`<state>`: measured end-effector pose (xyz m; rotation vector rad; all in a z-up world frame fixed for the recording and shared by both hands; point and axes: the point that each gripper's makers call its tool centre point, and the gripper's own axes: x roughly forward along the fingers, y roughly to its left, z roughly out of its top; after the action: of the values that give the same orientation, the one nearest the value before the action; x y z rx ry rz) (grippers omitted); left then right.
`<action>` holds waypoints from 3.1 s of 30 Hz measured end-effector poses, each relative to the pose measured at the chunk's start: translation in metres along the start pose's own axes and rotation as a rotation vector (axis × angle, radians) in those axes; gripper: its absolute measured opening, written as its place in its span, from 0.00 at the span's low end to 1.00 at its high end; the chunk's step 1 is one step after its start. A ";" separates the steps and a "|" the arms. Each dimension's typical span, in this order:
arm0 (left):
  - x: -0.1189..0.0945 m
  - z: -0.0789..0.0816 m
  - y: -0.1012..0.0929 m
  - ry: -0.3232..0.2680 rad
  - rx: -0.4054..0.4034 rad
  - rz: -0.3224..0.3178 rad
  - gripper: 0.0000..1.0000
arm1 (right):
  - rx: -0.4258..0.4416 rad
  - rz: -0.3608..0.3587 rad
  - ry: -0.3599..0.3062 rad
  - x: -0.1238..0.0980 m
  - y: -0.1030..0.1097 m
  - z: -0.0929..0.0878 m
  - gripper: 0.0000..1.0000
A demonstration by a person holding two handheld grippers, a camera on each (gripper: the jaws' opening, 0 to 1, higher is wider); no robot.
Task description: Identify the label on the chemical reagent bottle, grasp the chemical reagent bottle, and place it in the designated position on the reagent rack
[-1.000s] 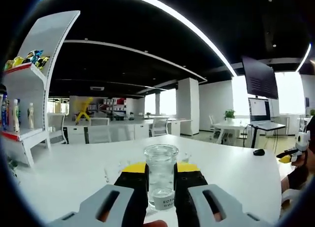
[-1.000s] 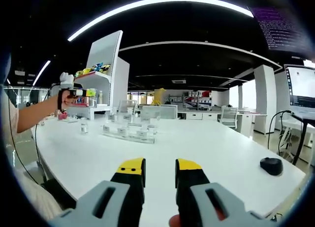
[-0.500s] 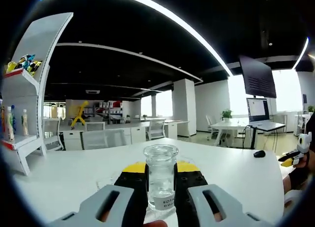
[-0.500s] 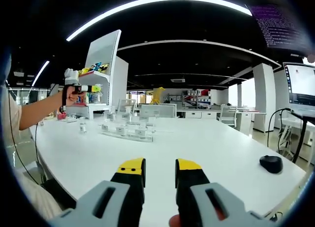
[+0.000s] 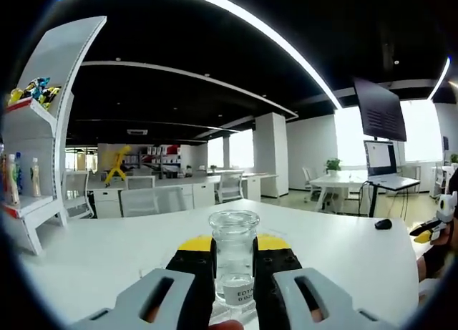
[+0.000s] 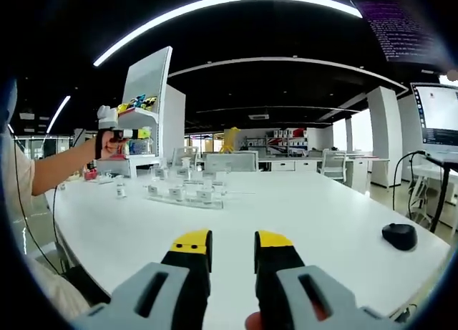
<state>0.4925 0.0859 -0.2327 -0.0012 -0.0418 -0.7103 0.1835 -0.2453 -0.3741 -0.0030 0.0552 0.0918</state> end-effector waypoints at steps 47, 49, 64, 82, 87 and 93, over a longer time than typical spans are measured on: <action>0.107 -0.002 -0.045 -0.028 0.039 -0.079 0.18 | 0.005 0.006 0.039 0.016 -0.007 -0.009 0.23; 0.109 -0.005 -0.045 -0.025 0.037 -0.079 0.18 | 0.006 0.008 0.039 0.016 -0.007 -0.009 0.23; 0.129 0.001 -0.050 -0.074 0.044 -0.076 0.18 | 0.011 -0.004 0.039 0.015 -0.014 -0.009 0.23; 0.130 -0.008 -0.055 -0.049 0.058 -0.050 0.18 | 0.049 0.022 0.037 0.016 -0.012 -0.012 0.23; 0.128 -0.005 -0.045 -0.052 0.052 -0.033 0.18 | 0.035 0.032 0.059 0.016 -0.008 -0.008 0.23; 0.130 -0.007 -0.042 -0.046 0.053 -0.028 0.18 | 0.023 0.023 0.060 0.015 -0.006 -0.001 0.23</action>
<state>0.5636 -0.0307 -0.2355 0.0343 -0.1051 -0.7365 0.1986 -0.2497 -0.3761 0.0182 0.1166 0.1142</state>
